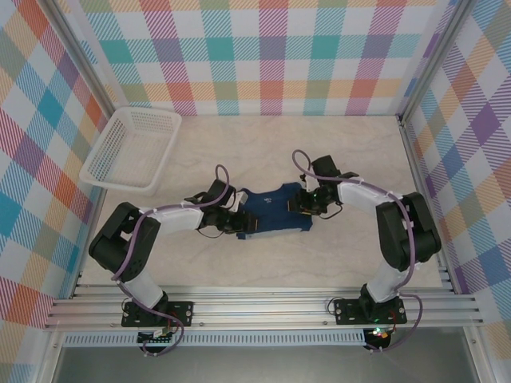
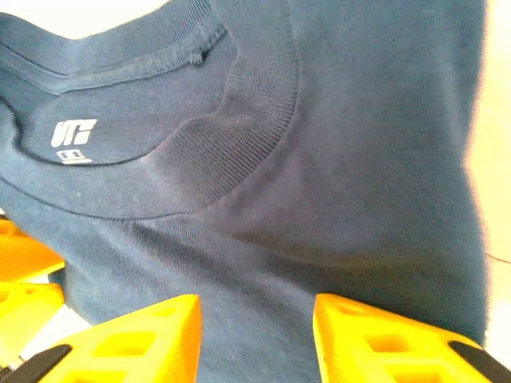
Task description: Fold the inside-out t-shirt
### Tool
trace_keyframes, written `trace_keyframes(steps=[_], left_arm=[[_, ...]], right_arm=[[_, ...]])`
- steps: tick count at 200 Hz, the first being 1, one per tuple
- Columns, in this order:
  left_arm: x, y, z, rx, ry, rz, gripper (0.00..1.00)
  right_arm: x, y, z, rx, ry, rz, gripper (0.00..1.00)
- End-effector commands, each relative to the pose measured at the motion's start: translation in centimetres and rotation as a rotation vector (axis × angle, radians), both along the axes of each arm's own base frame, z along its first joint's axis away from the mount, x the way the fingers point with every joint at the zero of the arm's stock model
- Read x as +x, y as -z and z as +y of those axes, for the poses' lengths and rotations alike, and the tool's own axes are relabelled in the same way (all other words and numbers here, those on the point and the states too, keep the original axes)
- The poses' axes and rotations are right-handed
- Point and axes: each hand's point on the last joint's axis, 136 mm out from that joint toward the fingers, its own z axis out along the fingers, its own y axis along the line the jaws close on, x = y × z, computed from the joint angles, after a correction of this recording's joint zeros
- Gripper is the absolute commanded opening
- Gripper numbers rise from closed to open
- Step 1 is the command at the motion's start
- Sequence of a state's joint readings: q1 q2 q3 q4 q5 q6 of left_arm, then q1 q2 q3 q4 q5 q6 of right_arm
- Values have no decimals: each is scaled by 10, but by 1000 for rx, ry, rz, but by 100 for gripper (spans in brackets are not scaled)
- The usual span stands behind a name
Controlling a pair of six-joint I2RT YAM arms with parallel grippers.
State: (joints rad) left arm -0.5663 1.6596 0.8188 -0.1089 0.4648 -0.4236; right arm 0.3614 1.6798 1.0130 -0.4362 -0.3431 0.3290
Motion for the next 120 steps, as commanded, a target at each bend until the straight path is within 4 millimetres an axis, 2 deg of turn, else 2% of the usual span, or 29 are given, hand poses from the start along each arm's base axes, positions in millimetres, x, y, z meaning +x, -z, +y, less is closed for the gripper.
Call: trace_keyframes(steps=[1,18,30,43,62,99,120], left_arm=[[-17,13,23,96,-9,51,45],[-11,-3,21,84,-16,19,49],[-7,-14,21,80,-25,-7,55],[-1,-26,22,73,-43,-40,61],[7,-41,31,75,-90,-79,67],[21,-60,65,78,-222,-109,70],[24,-70,81,76,-270,-129,71]], right_arm=[[7,-23,-21,-40,28,-55,45],[9,-19,-33,-40,66,-34,50],[11,-14,-31,-29,65,-11,54],[13,-11,-21,25,57,10,61],[14,-4,-3,79,32,44,65],[4,25,17,82,-1,107,65],[3,35,25,95,-10,117,57]])
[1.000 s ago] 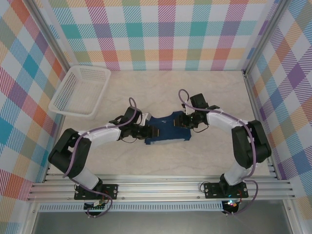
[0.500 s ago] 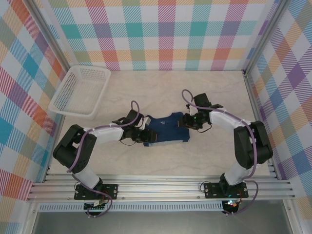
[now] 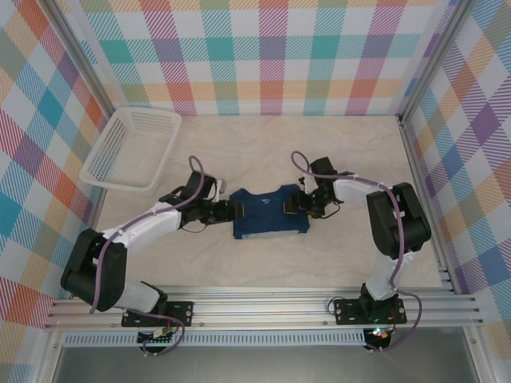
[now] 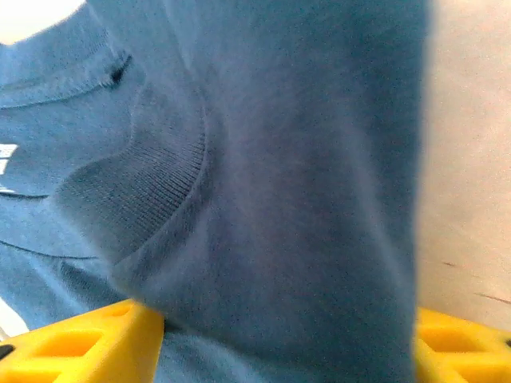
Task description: Fold the inside-out t-shirt
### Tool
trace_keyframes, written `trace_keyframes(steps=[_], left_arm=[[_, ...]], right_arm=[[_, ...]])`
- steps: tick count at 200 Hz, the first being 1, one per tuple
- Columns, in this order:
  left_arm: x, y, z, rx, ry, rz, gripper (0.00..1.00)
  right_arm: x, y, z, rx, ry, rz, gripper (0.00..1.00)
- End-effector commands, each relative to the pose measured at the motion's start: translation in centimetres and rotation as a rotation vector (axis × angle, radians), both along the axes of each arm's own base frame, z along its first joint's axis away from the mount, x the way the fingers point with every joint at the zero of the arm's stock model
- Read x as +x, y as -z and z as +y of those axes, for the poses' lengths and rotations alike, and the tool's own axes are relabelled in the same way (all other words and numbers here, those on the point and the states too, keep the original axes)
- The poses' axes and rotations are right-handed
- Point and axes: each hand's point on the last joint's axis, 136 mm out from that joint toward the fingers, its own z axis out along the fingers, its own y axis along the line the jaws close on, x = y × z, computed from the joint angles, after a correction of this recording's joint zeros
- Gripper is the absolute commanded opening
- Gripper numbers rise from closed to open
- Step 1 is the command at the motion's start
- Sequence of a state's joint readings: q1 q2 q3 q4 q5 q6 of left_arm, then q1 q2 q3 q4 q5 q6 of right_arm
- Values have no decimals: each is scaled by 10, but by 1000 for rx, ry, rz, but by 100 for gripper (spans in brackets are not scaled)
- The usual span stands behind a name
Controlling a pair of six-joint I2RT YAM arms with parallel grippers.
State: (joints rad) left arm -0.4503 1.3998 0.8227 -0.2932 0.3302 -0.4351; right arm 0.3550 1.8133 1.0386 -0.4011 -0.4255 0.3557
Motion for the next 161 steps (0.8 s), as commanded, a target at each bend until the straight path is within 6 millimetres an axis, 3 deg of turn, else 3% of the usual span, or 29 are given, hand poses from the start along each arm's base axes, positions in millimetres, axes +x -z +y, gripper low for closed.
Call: trace_keyframes(steps=[1,41,58,78,117,161], left_arm=[[2,-11,22,15,-74,-13,71],[4,-19,44,17,-145,-31,71],[6,-20,50,24,-163,-38,71],[8,-24,53,32,-176,-48,72],[13,-29,51,22,-180,-60,72],[15,-30,46,9,-165,-45,72]], right_arm=[[2,6,14,46,-7,7,56],[23,-8,18,63,14,-84,18],[42,-15,8,38,40,-122,9],[67,-23,-17,-12,66,-163,6],[126,-43,-90,-195,83,-252,6],[172,-56,-205,-734,-3,-316,6]])
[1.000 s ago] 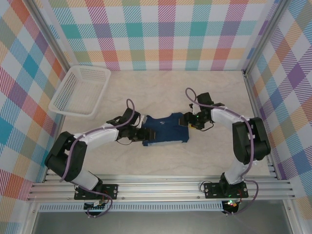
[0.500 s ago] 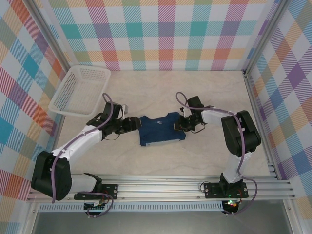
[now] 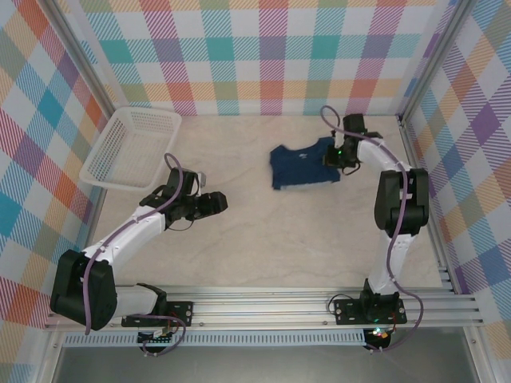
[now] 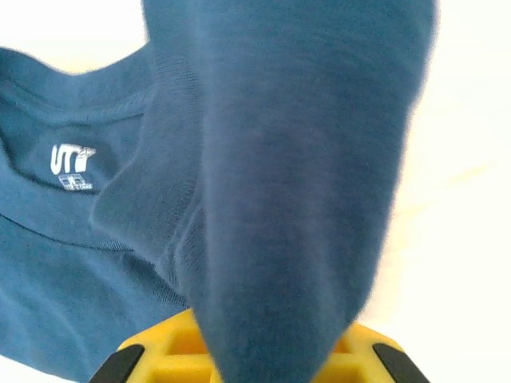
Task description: Fold the inside-out t-shirt
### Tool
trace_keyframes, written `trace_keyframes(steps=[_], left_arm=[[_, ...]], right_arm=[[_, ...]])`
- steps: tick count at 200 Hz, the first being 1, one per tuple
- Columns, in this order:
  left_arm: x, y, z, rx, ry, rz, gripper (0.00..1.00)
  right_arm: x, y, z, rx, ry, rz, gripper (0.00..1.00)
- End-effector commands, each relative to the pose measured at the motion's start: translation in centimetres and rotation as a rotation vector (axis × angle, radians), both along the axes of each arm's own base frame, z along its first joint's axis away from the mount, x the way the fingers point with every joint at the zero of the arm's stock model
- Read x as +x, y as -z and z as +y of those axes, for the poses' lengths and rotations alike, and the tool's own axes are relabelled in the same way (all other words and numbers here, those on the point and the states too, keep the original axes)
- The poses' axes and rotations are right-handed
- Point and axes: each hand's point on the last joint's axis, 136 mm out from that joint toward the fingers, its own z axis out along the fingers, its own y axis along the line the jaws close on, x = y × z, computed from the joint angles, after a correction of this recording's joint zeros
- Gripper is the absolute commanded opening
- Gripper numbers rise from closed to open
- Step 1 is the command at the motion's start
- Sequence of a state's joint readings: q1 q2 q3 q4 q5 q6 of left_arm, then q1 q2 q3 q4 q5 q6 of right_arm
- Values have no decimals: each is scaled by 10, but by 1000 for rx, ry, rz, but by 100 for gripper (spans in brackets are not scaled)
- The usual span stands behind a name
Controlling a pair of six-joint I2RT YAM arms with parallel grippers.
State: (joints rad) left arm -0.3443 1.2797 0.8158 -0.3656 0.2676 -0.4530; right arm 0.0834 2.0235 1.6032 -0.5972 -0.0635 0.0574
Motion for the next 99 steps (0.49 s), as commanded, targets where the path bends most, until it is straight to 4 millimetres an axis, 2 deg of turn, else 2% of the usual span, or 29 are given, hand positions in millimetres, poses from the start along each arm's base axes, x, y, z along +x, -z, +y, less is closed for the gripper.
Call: trace_keyframes(steps=[1,30,47,63,84,99], left_arm=[[4,-6,0,-14,-8,3,72],[6,-1,-2,-18,-4,18,71],[7,2,-3,-16,-3,27,72],[7,5,-4,-17,-2,34,72],[8,6,-4,-15,2,42,72],[8,5,-4,-14,1,41,72]], right_arm=[[-1,2,-67,-380,-64,69,6],[20,-15,-114,-489,-38,37,6],[35,-18,-131,-548,-47,17,7],[51,-13,-144,-621,-63,17,9],[76,-11,-157,-694,-42,0,17],[89,-18,-160,-695,7,-23,30]])
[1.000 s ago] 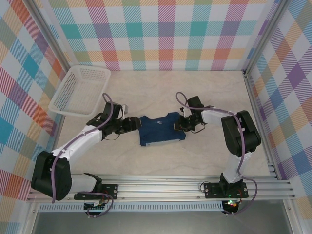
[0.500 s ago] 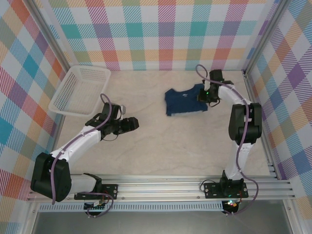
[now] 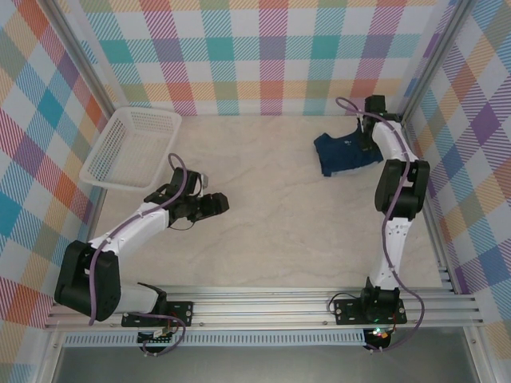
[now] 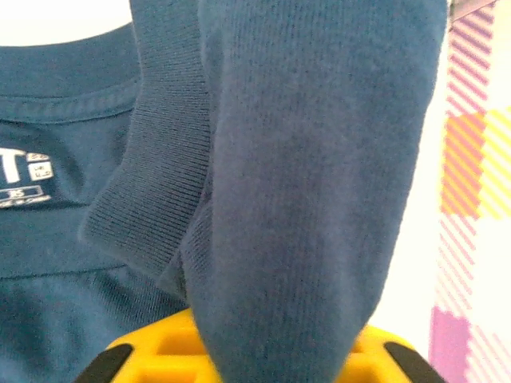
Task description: Fold the inside-out t-shirt
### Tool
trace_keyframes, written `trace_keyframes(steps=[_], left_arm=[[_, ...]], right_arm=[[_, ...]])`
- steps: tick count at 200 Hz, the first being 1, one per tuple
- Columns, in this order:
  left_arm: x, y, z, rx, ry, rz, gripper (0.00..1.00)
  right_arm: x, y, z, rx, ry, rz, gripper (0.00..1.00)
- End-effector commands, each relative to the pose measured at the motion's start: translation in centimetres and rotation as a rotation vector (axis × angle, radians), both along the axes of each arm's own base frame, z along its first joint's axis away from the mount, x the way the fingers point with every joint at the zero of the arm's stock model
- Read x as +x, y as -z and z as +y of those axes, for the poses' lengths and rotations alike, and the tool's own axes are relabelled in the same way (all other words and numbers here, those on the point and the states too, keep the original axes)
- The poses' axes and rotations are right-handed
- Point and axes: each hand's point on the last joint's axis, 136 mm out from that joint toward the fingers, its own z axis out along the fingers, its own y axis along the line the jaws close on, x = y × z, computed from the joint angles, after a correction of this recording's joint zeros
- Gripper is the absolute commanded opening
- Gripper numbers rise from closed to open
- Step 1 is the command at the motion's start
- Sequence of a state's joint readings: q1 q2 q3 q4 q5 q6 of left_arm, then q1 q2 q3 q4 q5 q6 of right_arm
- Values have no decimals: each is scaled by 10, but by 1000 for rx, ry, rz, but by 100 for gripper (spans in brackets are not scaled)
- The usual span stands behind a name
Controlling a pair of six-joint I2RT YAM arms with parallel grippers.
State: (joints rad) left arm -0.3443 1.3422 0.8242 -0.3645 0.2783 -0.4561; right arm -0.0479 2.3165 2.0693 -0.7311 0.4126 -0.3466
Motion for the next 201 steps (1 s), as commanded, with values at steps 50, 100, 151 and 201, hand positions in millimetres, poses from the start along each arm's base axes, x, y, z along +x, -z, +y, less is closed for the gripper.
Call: trace_keyframes(steps=[50,100,151,201], left_arm=[[29,-23,18,89,-70,-135,75],[65,-73,72,248,-329,-456,94],[51,-85,157,659,-584,-586,100],[79,-23,134,690,-299,-676,100]], right_arm=[[-11,-69,6,112,169,-156,55],[-122,-106,75,437,136,-433,74],[-211,-69,72,496,219,-598,100],[-213,-34,68,415,97,-761,100]])
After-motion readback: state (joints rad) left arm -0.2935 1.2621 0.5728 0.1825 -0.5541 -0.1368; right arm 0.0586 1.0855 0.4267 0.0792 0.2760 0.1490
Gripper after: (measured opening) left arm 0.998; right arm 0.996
